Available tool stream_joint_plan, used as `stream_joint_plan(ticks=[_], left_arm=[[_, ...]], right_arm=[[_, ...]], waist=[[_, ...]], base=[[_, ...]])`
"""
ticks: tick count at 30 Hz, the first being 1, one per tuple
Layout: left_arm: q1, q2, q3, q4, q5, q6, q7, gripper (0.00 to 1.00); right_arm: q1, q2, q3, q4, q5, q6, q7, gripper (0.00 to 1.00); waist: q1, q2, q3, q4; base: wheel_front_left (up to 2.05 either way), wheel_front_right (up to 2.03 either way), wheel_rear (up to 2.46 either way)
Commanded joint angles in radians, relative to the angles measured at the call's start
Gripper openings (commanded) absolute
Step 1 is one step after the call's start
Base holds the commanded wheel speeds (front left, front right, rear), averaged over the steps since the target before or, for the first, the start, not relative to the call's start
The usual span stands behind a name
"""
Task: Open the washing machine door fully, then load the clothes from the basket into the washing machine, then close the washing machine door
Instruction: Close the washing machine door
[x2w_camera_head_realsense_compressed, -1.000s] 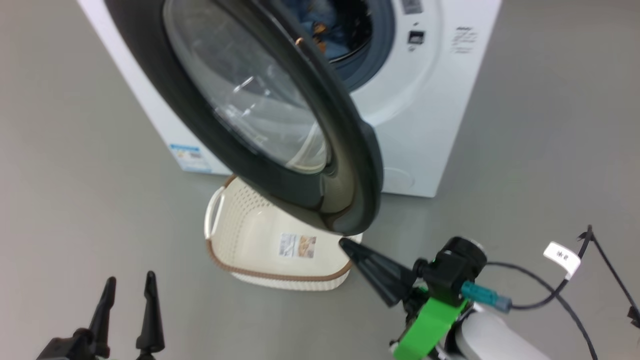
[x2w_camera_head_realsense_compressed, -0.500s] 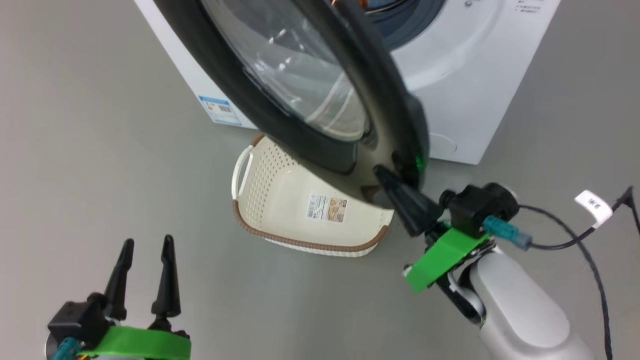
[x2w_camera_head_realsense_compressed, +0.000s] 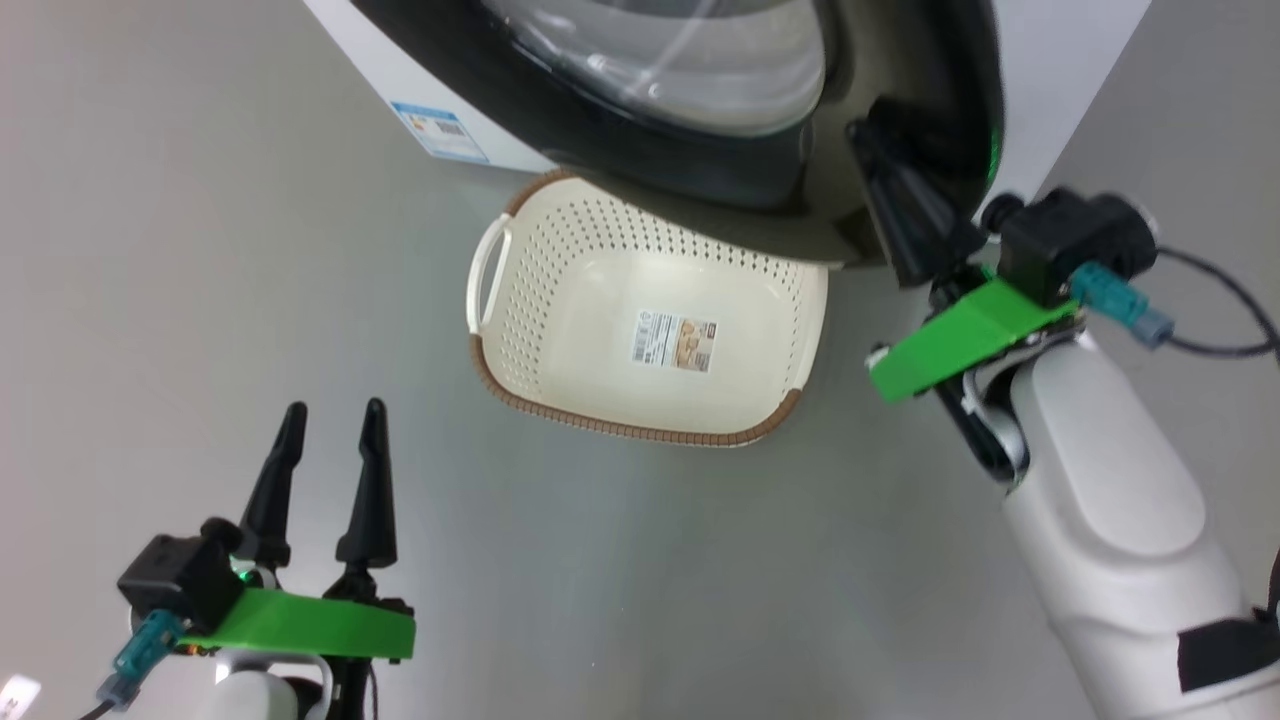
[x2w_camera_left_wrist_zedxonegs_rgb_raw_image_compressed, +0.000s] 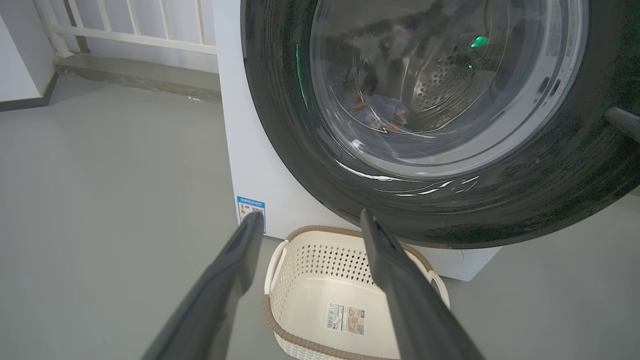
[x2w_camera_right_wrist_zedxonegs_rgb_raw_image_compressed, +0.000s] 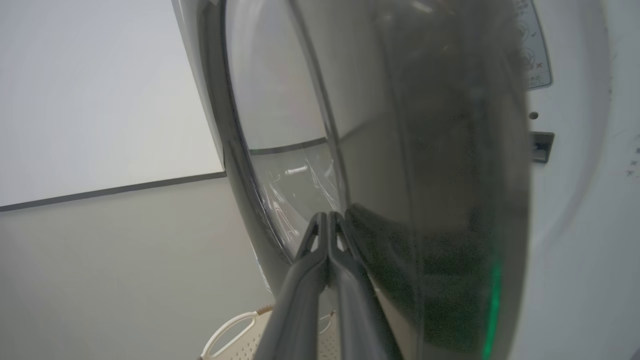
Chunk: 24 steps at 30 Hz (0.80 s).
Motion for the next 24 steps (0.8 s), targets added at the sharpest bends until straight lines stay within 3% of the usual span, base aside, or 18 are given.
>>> stream_joint_plan(ticks=[1, 24], left_arm=[[-0.021, 0.02, 0.026, -0.024, -0.01, -0.003, -0.008, 1.0], [-0.115, 0.02, -0.064, -0.053, -0.069, -0.003, -0.008, 1.0]], right_arm=[[-0.027, 0.02, 0.002, -0.018, -0.011, 0.0, -0.005, 0.0], [-0.405, 0.028, -0.25, 0.063, -0.059, 0.0, -0.005, 0.0]], waist=[[0.0, -0.0001, 0.041, 0.007], [0.0, -0.0001, 0.205, 0.0]], base=[[0.0, 0.0, 0.0], [0.0, 0.0, 0.0]])
